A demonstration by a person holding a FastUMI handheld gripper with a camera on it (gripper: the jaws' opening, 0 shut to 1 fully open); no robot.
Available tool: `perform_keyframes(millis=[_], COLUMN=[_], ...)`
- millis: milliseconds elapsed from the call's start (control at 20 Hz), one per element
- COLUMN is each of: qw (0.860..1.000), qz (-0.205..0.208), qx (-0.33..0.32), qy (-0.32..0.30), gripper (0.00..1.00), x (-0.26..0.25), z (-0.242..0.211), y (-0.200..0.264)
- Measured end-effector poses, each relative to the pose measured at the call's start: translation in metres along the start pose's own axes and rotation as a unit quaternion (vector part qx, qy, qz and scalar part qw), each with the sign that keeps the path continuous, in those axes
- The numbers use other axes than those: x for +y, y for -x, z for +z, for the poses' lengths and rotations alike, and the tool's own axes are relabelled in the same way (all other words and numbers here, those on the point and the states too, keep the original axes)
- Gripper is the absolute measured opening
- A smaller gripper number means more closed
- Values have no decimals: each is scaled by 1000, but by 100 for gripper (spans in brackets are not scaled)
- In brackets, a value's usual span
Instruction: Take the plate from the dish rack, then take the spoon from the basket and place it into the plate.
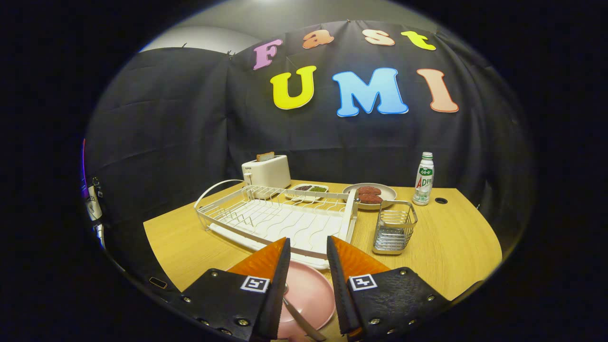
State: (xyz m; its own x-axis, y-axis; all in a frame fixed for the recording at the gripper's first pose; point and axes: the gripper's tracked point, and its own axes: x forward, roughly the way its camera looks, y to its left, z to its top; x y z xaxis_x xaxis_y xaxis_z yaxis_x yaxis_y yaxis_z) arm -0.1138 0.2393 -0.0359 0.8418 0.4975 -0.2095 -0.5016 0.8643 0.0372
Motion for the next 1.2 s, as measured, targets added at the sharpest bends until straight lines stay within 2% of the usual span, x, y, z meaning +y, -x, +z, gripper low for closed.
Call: perform_keyframes(millis=[250,400,550,650,850,950,1050,1200], qw=[997,988,981,979,973,973,972,971], qz=[-62,-126,-168,-174,-193,-198,-202,-206], qx=[-53,-87,-95,-102,-118,-116,-113,-115], qy=[-9,-6,2,0,35,36,31,25], gripper=[47,47,47,47,46,47,53,53], x=[-26,-53,-68,-70,-77,-78,-82,-95], z=[69,115,146,165,196,200,201,201], y=[10,25,35,39,46,49,51,54])
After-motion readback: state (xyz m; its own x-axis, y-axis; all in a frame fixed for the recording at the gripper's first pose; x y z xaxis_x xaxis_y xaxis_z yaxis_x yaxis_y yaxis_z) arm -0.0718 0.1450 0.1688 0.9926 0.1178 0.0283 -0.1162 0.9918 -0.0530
